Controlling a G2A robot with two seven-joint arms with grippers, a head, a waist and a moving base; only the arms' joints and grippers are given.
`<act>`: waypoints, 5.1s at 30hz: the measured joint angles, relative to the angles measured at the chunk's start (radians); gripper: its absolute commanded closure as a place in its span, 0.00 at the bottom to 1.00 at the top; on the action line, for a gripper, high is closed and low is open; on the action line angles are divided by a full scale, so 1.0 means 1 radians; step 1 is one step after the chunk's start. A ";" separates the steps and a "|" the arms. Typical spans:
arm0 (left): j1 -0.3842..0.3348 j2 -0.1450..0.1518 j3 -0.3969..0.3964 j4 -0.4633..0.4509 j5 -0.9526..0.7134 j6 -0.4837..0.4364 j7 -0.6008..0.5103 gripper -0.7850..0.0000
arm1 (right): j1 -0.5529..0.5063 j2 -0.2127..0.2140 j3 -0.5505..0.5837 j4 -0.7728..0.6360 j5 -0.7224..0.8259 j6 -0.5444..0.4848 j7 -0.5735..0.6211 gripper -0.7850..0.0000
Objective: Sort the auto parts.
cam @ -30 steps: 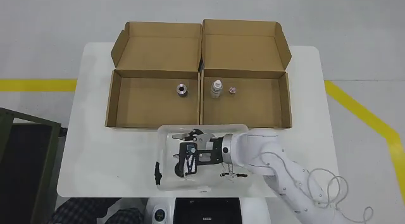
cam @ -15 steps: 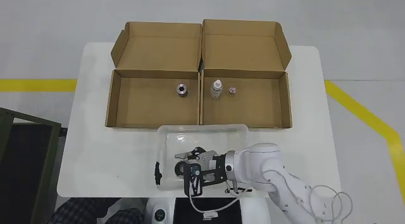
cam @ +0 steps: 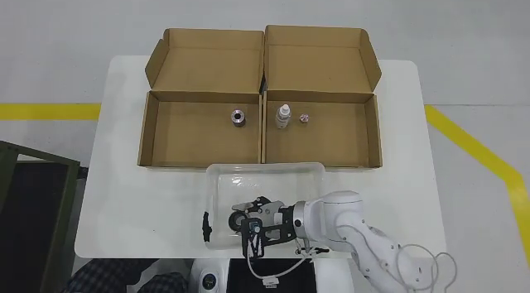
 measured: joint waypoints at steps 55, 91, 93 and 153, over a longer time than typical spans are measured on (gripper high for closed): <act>0.000 0.000 0.000 0.000 0.000 0.000 0.000 0.00 | 0.163 -0.027 -0.158 0.240 0.060 0.047 -0.060 1.00; 0.000 0.000 0.000 0.000 0.000 0.000 0.000 0.00 | 0.093 0.045 0.140 -0.048 0.286 -0.009 -0.111 1.00; 0.000 0.000 0.000 0.000 0.000 0.000 0.000 0.00 | 0.091 0.048 0.156 -0.055 0.303 -0.007 -0.119 1.00; 0.000 0.000 0.000 0.000 0.000 0.000 0.000 0.00 | 0.294 0.038 0.058 0.081 0.354 0.173 -0.042 1.00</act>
